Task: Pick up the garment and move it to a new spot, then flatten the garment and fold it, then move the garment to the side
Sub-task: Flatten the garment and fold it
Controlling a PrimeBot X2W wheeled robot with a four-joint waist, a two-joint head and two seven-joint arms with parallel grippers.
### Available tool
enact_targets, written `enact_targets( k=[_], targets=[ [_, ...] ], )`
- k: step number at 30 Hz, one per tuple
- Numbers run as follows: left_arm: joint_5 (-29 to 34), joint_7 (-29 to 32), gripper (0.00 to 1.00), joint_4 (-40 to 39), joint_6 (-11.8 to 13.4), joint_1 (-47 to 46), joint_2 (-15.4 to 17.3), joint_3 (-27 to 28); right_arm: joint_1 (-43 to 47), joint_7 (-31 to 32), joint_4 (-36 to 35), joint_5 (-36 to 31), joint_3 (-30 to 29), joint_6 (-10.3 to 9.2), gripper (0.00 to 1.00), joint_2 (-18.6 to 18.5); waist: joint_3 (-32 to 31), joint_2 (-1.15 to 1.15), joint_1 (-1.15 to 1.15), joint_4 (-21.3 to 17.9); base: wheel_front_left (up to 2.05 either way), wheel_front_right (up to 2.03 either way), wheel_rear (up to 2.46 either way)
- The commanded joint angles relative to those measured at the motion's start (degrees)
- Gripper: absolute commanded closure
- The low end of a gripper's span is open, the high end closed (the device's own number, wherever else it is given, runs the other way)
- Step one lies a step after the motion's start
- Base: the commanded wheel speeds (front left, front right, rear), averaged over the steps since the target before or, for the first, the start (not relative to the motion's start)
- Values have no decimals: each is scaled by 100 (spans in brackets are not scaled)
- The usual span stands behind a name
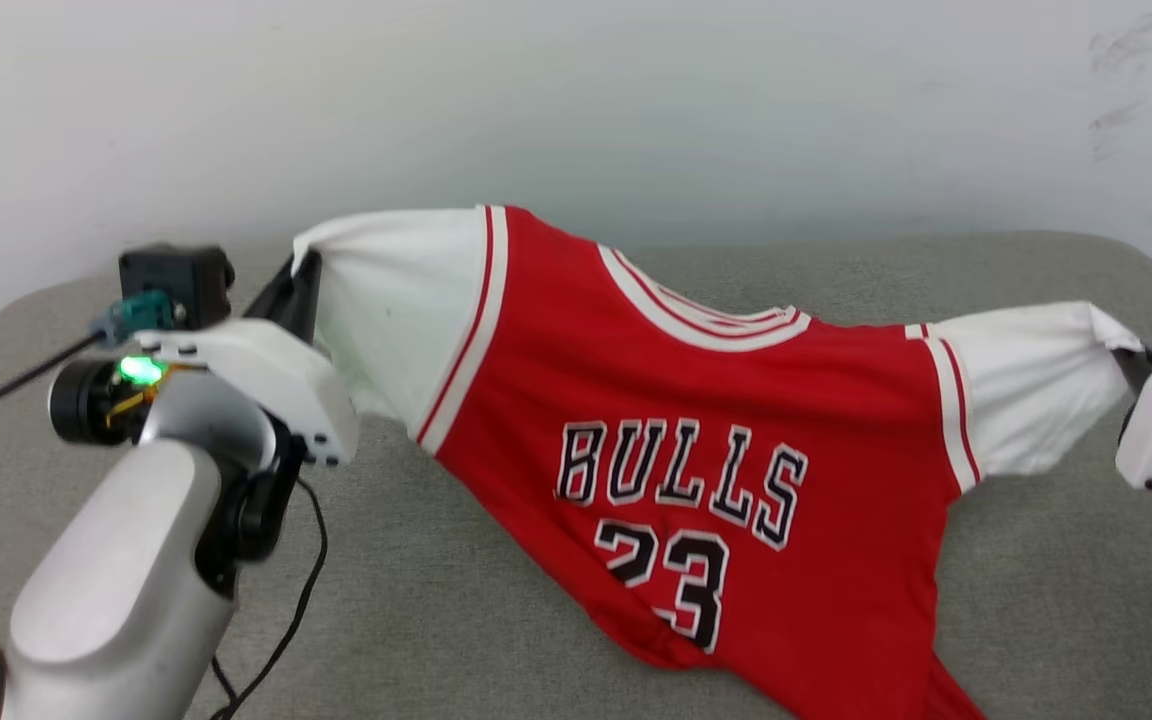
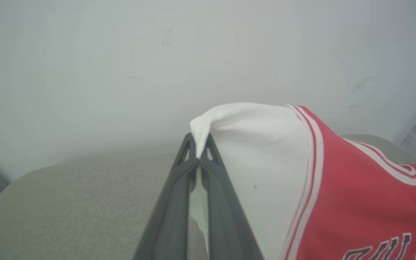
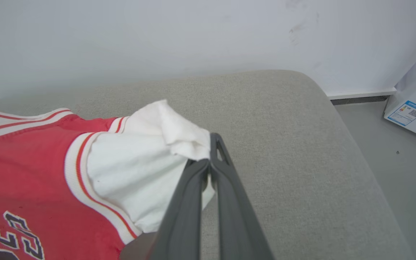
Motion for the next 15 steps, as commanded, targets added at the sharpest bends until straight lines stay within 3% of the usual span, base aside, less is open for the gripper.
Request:
enact_targets(
  k=[1, 8, 15],
  targets=[
    [30, -70, 100, 169, -45, -230, -62, 31, -233, -51, 28, -37, 74, -2, 100, -80, -11, 0, 0, -25, 0, 0, 0],
    [85, -390, 100, 1241, -372, -1387, -331, 81, -1229, -397, 345, -92, 510, -2, 100, -191, 189, 0, 0, -121, 0, 0, 0],
    [277, -841, 100, 2090, -677, -2940, -470, 187, -2689, -991, 676, -225, 799, -3, 100, -382, 1098, 0, 0, -149, 0, 0, 0]
  ],
)
